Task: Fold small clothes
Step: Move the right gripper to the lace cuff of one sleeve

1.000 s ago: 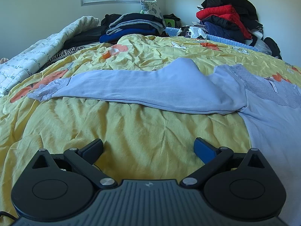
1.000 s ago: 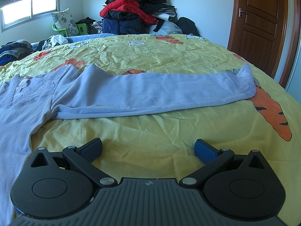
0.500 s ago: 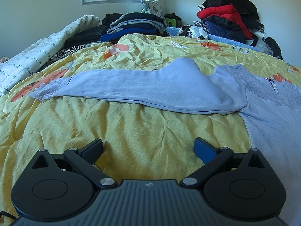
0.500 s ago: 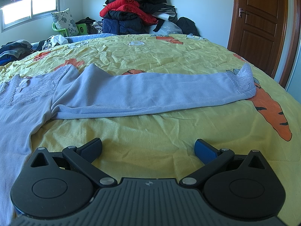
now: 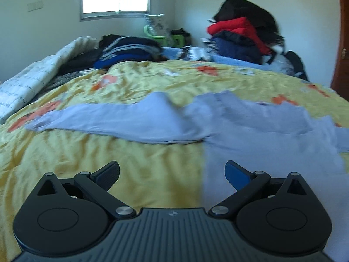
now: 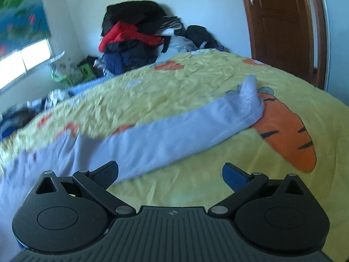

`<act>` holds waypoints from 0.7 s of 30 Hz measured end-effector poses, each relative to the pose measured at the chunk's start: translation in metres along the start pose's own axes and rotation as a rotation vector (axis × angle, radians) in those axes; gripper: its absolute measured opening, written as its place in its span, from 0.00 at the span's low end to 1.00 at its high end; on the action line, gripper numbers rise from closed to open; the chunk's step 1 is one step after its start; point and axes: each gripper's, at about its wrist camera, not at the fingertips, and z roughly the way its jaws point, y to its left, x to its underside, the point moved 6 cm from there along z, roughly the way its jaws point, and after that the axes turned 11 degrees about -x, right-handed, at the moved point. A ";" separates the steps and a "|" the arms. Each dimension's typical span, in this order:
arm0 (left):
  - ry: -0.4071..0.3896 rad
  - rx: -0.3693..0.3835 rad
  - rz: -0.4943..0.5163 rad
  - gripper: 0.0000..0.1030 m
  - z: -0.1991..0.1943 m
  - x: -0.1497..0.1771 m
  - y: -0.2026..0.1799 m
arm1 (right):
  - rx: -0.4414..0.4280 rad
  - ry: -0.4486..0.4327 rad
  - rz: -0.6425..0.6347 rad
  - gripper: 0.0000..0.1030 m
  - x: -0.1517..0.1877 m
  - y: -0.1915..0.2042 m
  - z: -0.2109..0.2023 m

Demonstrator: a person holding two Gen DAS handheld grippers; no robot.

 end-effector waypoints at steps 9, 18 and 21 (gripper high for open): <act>-0.024 0.113 0.106 1.00 -0.008 -0.018 -0.079 | -0.018 -0.032 0.302 0.99 -0.039 -0.082 0.027; -0.009 0.147 0.159 1.00 -0.002 -0.016 -0.122 | 0.104 -0.004 0.212 0.99 -0.050 -0.101 0.060; -0.006 0.148 0.176 1.00 -0.002 -0.018 -0.129 | 0.121 -0.004 0.179 0.99 -0.052 -0.099 0.068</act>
